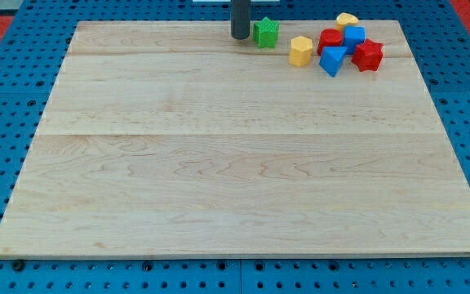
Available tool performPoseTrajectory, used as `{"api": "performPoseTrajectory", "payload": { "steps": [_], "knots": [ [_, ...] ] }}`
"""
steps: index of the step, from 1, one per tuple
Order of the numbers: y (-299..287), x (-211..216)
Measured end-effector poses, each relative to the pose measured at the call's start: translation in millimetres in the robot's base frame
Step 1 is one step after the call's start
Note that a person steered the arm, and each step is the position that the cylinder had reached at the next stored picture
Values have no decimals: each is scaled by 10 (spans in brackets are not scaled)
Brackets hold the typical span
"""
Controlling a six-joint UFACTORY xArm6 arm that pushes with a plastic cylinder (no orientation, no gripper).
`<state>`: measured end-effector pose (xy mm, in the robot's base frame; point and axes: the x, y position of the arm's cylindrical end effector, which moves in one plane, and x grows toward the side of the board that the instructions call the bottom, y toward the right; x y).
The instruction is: Push the green star above the hexagon
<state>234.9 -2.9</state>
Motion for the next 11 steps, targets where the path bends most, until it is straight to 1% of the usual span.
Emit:
{"api": "performPoseTrajectory", "payload": {
  "steps": [2,3,4,5,6,7,8,9,10,11],
  "knots": [
    [-381,295],
    [-242,188],
    [-221,-41],
    [3,-164],
    [578,-178],
    [679,51],
    [141,486],
    [297,1130],
    [1007,1329],
    [1138,1238]
  ]
}}
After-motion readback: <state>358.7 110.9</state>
